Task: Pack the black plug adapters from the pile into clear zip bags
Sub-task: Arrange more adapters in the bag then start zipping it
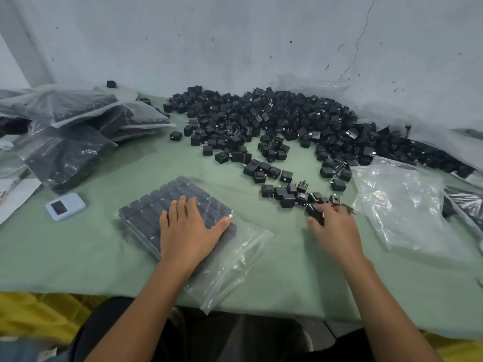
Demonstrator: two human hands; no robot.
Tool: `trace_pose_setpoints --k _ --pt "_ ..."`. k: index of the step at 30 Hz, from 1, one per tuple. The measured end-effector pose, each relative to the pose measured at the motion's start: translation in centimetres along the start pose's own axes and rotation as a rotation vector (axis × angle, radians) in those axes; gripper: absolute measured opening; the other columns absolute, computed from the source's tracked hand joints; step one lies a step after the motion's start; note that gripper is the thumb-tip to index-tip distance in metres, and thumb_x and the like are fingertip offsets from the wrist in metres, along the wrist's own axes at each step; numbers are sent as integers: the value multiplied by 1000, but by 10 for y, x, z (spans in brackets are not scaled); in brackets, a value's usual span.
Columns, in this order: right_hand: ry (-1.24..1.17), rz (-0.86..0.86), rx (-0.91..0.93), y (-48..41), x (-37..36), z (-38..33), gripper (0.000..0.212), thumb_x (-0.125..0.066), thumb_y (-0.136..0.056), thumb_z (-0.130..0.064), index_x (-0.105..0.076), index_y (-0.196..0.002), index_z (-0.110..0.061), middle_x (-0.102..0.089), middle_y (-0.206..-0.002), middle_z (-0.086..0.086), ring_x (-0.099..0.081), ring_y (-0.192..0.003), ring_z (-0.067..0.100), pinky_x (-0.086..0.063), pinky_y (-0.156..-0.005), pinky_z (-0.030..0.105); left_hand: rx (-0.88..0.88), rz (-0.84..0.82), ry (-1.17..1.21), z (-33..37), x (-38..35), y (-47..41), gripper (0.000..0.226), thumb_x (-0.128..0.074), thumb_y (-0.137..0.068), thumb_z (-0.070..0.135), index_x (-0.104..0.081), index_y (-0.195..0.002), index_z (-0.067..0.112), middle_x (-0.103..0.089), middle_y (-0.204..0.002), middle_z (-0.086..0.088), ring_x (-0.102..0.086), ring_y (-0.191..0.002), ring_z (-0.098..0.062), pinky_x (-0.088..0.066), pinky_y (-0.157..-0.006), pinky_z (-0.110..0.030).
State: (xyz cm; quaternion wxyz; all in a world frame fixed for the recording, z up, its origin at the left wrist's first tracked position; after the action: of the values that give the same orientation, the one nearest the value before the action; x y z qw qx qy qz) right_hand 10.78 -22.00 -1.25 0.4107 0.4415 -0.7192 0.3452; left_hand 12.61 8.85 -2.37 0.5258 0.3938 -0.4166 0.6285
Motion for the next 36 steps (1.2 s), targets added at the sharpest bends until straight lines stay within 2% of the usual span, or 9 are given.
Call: trace_pose_setpoints --k 5,8,10,13,19,23,28,32,36 --pt "-144 18 15 6 -6 15 21 -66 -89 -26 -50 -103 -27 -61 -102 0 -52 -86 22 -38 -70 35 1 -2 -6 0 -1 -1 111 -24 -77 92 -17 -156 14 -12 -166 -9 -6 -153 -26 -5 -124 -47" --pt "-623 -38 -96 29 4 12 27 -70 -87 -18 -56 -106 -29 -66 -104 -4 -62 -87 15 -48 -77 39 -3 2 -8 -1 -1 -1 110 -23 -77 92 -18 -156 15 -13 -166 -9 -6 -153 -26 -5 -124 -48" --pt "-890 -109 -135 55 9 5 29 -71 -84 -6 -66 -104 -27 -72 -97 -2 -64 -77 12 -53 -78 40 -6 3 -5 -1 -2 -1 110 -23 -77 93 -18 -155 15 -13 -166 -9 -6 -153 -26 -5 -124 -48" --pt "-894 -326 -98 100 12 -10 36 -75 -74 -16 -74 -104 -35 -67 -72 0 -53 -61 13 -46 -60 23 -2 1 -5 -1 -2 -1 111 -23 -76 93 -18 -156 15 -13 -166 -9 -6 -153 -26 -5 -124 -48" --pt "-983 -593 -33 131 -18 -62 37 -67 -88 -1 -70 -116 -25 -73 -101 1 -63 -66 16 -53 -60 27 3 -17 -25 -1 -2 -2 110 -22 -77 92 -16 -156 16 -10 -166 -8 -4 -153 -26 -3 -124 -47" --pt "-1017 -503 -50 112 -35 -98 17 -58 -89 3 -69 -99 -5 -65 -87 24 -61 -62 18 -52 -56 29 2 -22 -25 -1 -2 -2 111 -22 -77 92 -16 -156 15 -10 -166 -9 -3 -153 -26 -3 -124 -47" --pt "-1093 -256 -186 109 -58 -116 29 -51 -92 -2 -70 -98 -22 -71 -79 1 -68 -70 10 -54 -64 24 3 -13 -25 -1 -3 -3 112 -21 -76 93 -16 -156 15 -11 -166 -9 -4 -153 -26 -3 -124 -48" --pt "-999 -117 -187 114 -69 -121 39 -47 -100 -10 -58 -124 -38 -71 -100 -12 -68 -85 -3 -53 -78 16 0 -15 -29 -2 -4 -3 111 -23 -78 92 -14 -157 14 -10 -166 -10 -3 -154 -27 -2 -124 -48" --pt "-830 4 -164 116 -69 -121 24 -49 -98 -14 -53 -112 -33 -60 -91 -22 -61 -85 -6 -42 -67 7 0 -23 -22 -1 -4 -3 110 -25 -79 91 -13 -157 14 -9 -167 -10 -2 -154 -27 -2 -124 -47"
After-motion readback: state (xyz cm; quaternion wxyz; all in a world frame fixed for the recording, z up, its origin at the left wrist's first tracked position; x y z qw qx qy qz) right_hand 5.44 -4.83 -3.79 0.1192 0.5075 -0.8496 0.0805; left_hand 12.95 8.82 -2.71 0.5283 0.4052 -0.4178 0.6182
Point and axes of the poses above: each hand's wrist, its own y-axis away from the middle knuckle, its own x-axis out of the back of the hand, z = x × y, the point moved 2 cm from there along -y, towards the middle knuckle
